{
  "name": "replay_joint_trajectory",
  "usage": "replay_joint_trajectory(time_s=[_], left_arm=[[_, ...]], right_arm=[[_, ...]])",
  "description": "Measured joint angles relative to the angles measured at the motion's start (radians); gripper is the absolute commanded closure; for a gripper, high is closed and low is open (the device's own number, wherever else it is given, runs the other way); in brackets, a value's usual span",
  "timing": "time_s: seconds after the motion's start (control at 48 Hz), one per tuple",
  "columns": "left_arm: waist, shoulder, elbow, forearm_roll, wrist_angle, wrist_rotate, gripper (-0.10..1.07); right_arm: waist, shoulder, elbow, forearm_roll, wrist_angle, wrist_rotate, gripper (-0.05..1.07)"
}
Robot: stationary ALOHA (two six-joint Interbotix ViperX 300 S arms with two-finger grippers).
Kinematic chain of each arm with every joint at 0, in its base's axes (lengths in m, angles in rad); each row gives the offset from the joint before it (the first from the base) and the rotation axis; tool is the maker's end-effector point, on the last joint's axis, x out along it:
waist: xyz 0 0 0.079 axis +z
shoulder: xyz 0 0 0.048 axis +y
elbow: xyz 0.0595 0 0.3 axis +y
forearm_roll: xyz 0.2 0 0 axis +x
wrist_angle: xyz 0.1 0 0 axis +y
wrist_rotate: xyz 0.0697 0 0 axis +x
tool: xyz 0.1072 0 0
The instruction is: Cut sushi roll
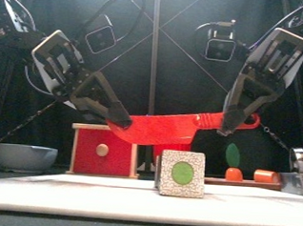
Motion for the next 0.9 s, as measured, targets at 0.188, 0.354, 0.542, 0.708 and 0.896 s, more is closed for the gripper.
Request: replay_joint_trajectory(time_s=[0.188,0.354,0.542,0.708,0.896], left_arm=[[-0.009,0.017,-0.012,-0.002,0.000,0.000,0.51],[-0.025,0.032,-0.020,-0.011,0.000,0.000,0.51],[-0.037,0.041,-0.023,-0.028,0.000,0.000,0.51],[-0.044,0.043,-0.025,-0.035,0.000,-0.002,0.51],[-0.048,0.057,-0.026,-0.043,0.000,-0.002,0.51]], right_arm=[[0.002,0.026,0.000,0.002,0.003,0.002,0.74],[0.005,0.038,0.000,0.002,0.005,0.002,0.74],[0.015,0.040,0.000,0.006,0.005,0.003,0.74],[0.015,0.049,-0.002,0.012,0.005,0.003,0.74],[0.015,0.080,-0.003,0.012,0.003,0.002,0.74]])
